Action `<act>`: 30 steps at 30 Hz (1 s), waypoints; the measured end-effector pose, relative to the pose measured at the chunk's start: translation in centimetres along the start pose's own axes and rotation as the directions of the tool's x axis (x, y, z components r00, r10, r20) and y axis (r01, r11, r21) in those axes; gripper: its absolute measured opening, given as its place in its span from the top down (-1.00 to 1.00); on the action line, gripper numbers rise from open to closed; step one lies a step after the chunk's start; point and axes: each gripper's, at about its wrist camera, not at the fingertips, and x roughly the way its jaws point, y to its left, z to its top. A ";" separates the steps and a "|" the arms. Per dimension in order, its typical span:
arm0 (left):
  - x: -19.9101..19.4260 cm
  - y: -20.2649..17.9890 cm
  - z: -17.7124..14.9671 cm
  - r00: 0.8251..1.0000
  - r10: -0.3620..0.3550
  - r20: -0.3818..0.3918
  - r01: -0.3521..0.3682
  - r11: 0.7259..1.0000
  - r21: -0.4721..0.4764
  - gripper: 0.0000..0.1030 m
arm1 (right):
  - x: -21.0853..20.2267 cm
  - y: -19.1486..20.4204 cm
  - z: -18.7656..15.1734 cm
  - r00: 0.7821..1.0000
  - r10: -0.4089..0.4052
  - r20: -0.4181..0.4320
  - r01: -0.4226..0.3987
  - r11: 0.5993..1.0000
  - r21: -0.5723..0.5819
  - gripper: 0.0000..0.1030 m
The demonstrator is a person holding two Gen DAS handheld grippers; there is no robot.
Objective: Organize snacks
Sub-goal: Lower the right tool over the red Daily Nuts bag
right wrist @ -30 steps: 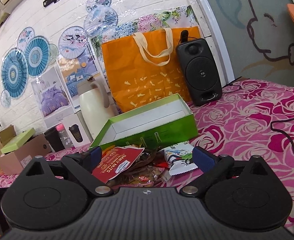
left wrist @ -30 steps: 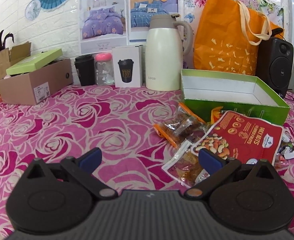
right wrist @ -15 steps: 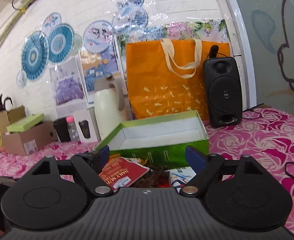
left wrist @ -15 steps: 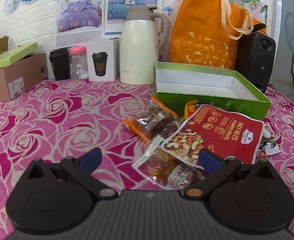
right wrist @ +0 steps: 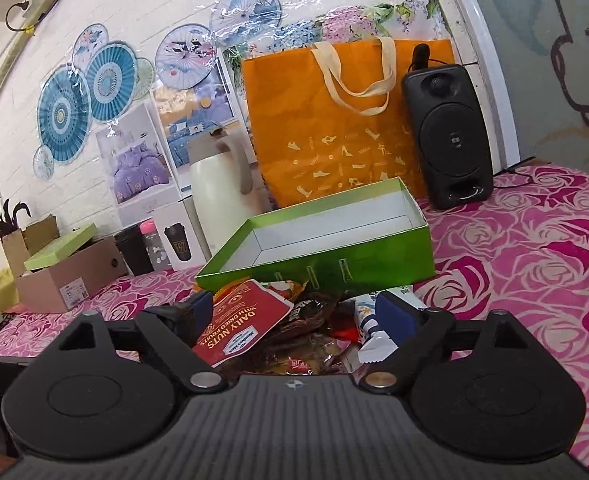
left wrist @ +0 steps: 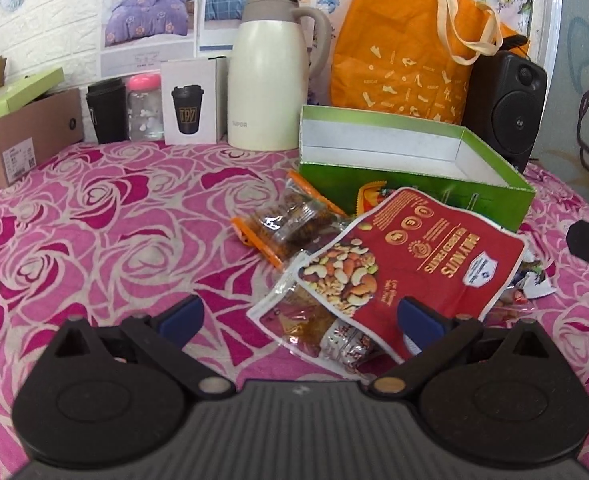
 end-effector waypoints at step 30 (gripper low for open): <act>-1.2 6.7 -2.3 0.996 -0.060 -0.065 0.066 0.994 0.087 -0.99 | 0.3 2.4 -3.3 0.965 0.205 -0.164 -0.178 0.970 0.166 -1.00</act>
